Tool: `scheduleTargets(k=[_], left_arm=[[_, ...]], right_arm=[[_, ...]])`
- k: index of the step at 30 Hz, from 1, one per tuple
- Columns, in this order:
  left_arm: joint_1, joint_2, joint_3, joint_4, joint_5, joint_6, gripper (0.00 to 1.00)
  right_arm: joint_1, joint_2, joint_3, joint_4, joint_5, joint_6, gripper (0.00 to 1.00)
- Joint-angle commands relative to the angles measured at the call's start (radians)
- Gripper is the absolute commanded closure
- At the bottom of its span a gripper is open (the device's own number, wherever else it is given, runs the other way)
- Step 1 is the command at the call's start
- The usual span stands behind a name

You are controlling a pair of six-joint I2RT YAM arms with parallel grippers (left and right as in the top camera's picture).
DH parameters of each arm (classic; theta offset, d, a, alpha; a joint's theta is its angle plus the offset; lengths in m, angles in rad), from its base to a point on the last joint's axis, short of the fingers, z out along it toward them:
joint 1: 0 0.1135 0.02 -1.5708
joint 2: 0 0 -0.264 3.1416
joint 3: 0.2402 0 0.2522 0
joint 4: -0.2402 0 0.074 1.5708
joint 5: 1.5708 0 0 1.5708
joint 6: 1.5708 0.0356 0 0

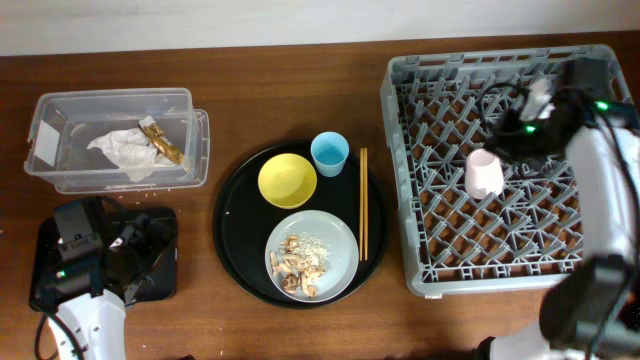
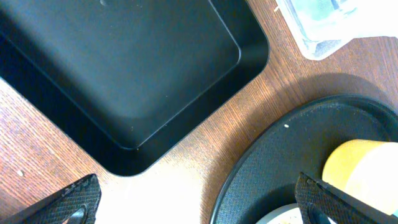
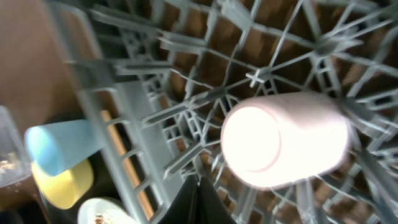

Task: Sort waste into correct bins and load items into the dishwasher rack
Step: 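Carry the pink cup to the dish rack and place it upside down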

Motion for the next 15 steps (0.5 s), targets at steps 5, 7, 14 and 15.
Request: scheduleTargets(k=[5, 7, 14, 15], left_arm=[[0.006, 0.0, 0.0, -0.002, 0.004, -0.01, 0.01], [0.006, 0.0, 0.0, -0.002, 0.004, -0.01, 0.01], [0.006, 0.0, 0.0, -0.002, 0.004, -0.01, 0.01], [0.006, 0.0, 0.0, -0.002, 0.004, -0.01, 0.01]], right_arm=[[0.007, 0.106, 0.003, -0.026, 0.246, 0.054, 0.96], [0.006, 0.09, 0.018, -0.06, 0.264, 0.054, 0.96], [0.007, 0.04, 0.158, -0.197, 0.347, 0.072, 0.96], [0.009, 0.04, 0.158, -0.197, 0.346, 0.072, 0.96]])
